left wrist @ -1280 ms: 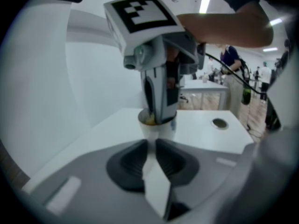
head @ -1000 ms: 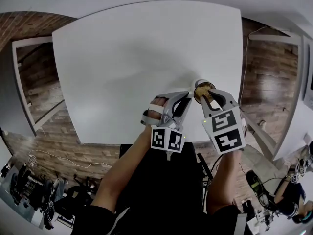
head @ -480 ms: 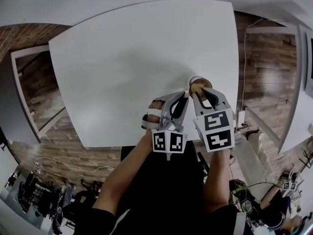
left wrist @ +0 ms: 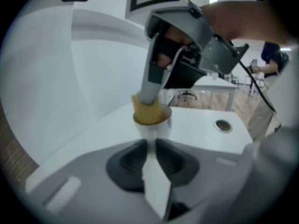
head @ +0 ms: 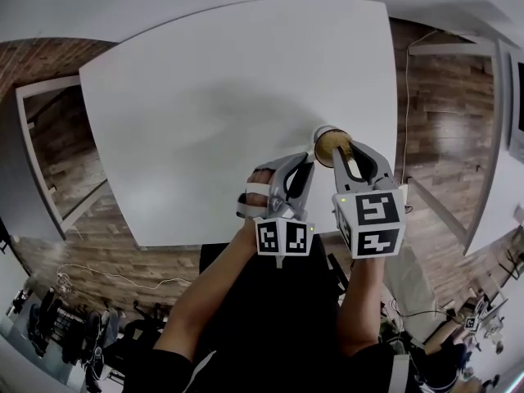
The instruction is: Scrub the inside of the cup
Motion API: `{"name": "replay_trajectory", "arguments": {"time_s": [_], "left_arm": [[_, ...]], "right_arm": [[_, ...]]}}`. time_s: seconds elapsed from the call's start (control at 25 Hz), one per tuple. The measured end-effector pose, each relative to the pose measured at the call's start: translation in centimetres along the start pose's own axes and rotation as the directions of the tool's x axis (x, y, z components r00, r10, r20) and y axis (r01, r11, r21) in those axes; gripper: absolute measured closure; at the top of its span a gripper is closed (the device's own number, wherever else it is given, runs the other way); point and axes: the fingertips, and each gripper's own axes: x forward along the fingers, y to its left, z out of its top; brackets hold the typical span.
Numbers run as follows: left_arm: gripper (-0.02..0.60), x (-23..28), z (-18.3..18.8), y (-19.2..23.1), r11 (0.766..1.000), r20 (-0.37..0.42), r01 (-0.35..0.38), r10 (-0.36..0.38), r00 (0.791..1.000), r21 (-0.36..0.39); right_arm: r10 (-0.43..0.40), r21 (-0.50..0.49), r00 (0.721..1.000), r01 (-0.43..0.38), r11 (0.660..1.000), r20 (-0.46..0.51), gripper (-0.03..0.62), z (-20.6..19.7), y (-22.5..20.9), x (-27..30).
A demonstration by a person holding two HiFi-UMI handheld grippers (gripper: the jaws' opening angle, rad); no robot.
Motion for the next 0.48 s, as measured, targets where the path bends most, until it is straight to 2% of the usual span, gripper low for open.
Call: {"name": "replay_trajectory", "arguments": {"time_s": [0.16,0.36,0.48], "left_arm": [[0.518,0.0,-0.1,0.0,1.0,0.002,0.003,-0.003,1.0,0.011],[0.517,0.0,0.0,-0.2,1.0,0.004,0.005,-0.006,1.0,0.024],[0.515,0.0,0.0,-0.2,0.999,0.0,0.007,-0.007,1.0,0.036]], "right_arm": [[-0.019,-0.043,1.0,0.018,0.999,-0.024,0.54,-0.2,0.2,0.9],[-0.041,-0.148,0.988,0.018,0.989,-0.15,0.54,-1.5,0.8,3.0],[-0.059,-0.244,0.972,0.001,0.97,-0.228,0.54,-2.2,1.2,4.0]]}}
